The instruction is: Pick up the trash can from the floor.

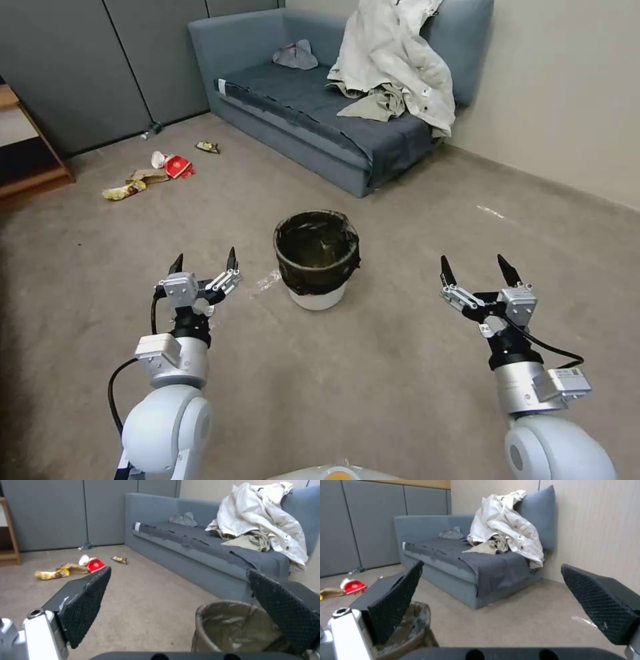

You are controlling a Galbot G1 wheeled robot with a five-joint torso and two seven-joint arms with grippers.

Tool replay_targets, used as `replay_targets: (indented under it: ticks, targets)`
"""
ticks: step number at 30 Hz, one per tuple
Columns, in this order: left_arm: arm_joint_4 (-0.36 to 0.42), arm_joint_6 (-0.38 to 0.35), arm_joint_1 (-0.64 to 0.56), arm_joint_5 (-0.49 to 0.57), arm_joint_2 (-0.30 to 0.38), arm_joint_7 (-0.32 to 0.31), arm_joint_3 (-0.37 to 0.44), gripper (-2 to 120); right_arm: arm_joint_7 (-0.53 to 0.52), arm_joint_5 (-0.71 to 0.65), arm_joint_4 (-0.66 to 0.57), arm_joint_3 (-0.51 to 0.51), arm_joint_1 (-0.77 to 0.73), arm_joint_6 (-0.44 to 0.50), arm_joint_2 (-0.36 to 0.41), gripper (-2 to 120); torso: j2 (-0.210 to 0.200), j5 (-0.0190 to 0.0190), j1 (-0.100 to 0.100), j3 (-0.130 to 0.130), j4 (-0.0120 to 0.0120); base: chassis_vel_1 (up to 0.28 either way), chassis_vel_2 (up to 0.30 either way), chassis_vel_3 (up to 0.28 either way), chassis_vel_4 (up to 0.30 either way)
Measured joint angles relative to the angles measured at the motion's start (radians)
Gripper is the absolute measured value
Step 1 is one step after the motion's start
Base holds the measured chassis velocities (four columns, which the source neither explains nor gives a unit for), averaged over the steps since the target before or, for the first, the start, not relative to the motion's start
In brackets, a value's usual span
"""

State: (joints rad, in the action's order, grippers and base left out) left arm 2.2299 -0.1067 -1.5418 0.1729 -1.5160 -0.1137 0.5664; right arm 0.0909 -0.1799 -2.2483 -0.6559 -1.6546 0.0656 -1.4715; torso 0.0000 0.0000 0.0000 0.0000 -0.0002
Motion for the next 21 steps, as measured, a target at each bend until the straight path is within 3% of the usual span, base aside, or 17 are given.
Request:
replay_targets:
  ticks: [17,21]
  targets:
    - [-0.006,0.001,0.006,0.007,0.006,-0.001,-0.003,100,0.003,0.007,0.004,0.002,0.000,0.009,-0.004,100,0.000,0.0000,0.000,0.000,0.0001,-0.166,0.168,0.168,-0.162]
    - [-0.013,-0.016,0.019,0.036,0.015,-0.042,-0.017,100,0.016,0.006,0.013,0.003,0.006,0.033,-0.006,100,0.000,0.0001,0.000,0.000,0.0002,-0.118,0.123,0.135,-0.126]
